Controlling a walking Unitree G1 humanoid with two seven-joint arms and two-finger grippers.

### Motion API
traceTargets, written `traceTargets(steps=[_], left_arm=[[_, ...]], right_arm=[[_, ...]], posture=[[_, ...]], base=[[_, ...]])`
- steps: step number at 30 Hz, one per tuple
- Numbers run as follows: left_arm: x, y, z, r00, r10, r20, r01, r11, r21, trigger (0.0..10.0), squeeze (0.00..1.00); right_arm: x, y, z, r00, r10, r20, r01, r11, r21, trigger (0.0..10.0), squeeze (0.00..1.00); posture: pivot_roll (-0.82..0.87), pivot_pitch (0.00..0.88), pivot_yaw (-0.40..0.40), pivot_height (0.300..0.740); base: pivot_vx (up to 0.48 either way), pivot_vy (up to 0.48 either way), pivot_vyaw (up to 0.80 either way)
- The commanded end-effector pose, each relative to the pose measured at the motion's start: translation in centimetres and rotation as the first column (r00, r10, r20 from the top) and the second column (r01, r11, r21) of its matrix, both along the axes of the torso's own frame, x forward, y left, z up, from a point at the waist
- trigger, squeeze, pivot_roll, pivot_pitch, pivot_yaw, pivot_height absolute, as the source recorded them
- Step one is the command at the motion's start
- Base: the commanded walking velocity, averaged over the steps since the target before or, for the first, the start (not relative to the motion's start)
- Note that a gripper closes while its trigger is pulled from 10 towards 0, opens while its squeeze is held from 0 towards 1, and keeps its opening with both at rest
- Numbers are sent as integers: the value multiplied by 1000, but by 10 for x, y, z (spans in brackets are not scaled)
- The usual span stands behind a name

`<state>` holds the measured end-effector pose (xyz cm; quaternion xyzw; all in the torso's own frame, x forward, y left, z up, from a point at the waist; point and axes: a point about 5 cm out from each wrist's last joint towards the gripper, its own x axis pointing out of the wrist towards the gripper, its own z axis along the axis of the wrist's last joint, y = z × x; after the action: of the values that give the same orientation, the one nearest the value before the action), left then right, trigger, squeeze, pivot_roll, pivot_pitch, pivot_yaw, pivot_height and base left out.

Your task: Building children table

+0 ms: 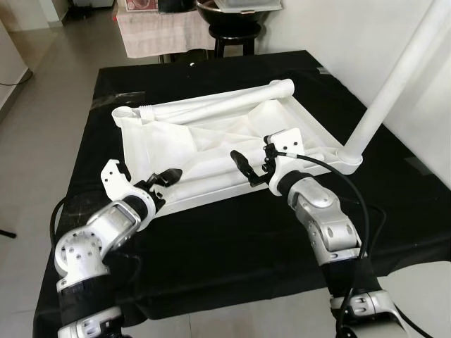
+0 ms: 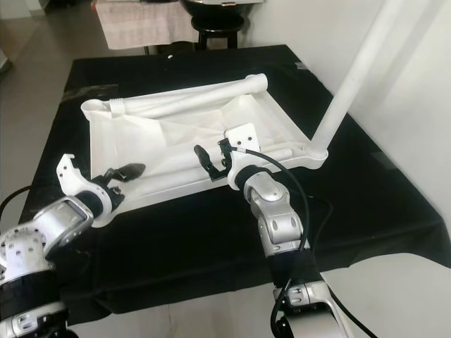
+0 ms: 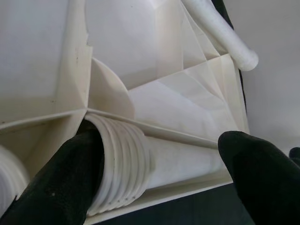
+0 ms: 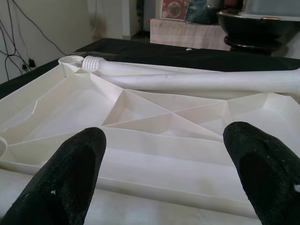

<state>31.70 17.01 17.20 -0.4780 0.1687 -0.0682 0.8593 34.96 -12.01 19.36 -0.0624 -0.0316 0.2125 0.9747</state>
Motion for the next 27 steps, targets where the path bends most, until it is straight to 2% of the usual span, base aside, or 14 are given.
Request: traceTargets(steps=[1, 2, 3, 4, 6, 9, 10, 11, 12, 18, 27], left_arm=[[3, -7, -2, 998, -65, 3, 65, 997, -53, 10000, 0], [6, -14, -8, 990, -142, -19, 140, 985, -96, 10000, 0], [6, -14, -8, 990, -142, -19, 140, 985, -96, 10000, 0], [7, -19, -12, 980, -196, -34, 190, 974, -126, 10000, 0], [7, -19, -12, 980, -196, -34, 190, 974, -126, 10000, 0], [6, -26, -23, 956, -284, -76, 271, 950, -155, 10000, 0], [6, -26, -23, 956, -284, -76, 271, 950, -155, 10000, 0], [5, -28, -24, 944, -320, -78, 305, 938, -163, 2235, 0], [4, -31, -24, 933, -352, -73, 336, 926, -175, 0, 0], [-1, -35, -23, 904, -423, -66, 406, 896, -182, 0, 0], [-5, -29, -32, 892, -442, -99, 420, 889, -179, 0, 0]], right_arm=[[0, 1, 4, 1000, 6, 2, -6, 1000, 5, 10000, 0], [-1, 0, 5, 1000, 6, 5, -6, 1000, 4, 10000, 0], [-1, 0, 5, 1000, 6, 5, -6, 1000, 4, 10000, 0], [-1, 0, 6, 1000, 5, 7, -5, 1000, 3, 10000, 0], [-1, 0, 6, 1000, 5, 7, -5, 1000, 3, 10000, 0], [-1, 0, 7, 1000, 4, 11, -4, 1000, 5, 10000, 0], [-1, 0, 7, 1000, 4, 11, -4, 1000, 5, 10000, 0], [-1, 0, 8, 1000, 3, 13, -3, 1000, 6, 10000, 0], [-1, -1, 8, 1000, 1, 15, -1, 1000, 7, 10000, 0], [-1, 0, 10, 1000, 1, 19, -1, 1000, 11, 10000, 0], [-1, 1, 12, 1000, -2, 26, 1, 1000, 20, 10000, 0]], posture=[[-208, 141, -14, 740], [-211, 142, -13, 740], [-211, 142, -13, 740], [-211, 142, -13, 740], [-211, 142, -13, 740], [-217, 145, -7, 740], [-217, 145, -7, 740], [-217, 146, -6, 740], [-215, 146, -4, 740], [-211, 145, -1, 740], [-206, 139, 6, 740]], base=[[0, 0, 0], [0, 0, 0], [0, 0, 0], [0, 0, 0], [0, 0, 0], [0, 0, 0], [0, 0, 0], [0, 0, 0], [0, 0, 0], [0, 0, 0], [0, 0, 0]])
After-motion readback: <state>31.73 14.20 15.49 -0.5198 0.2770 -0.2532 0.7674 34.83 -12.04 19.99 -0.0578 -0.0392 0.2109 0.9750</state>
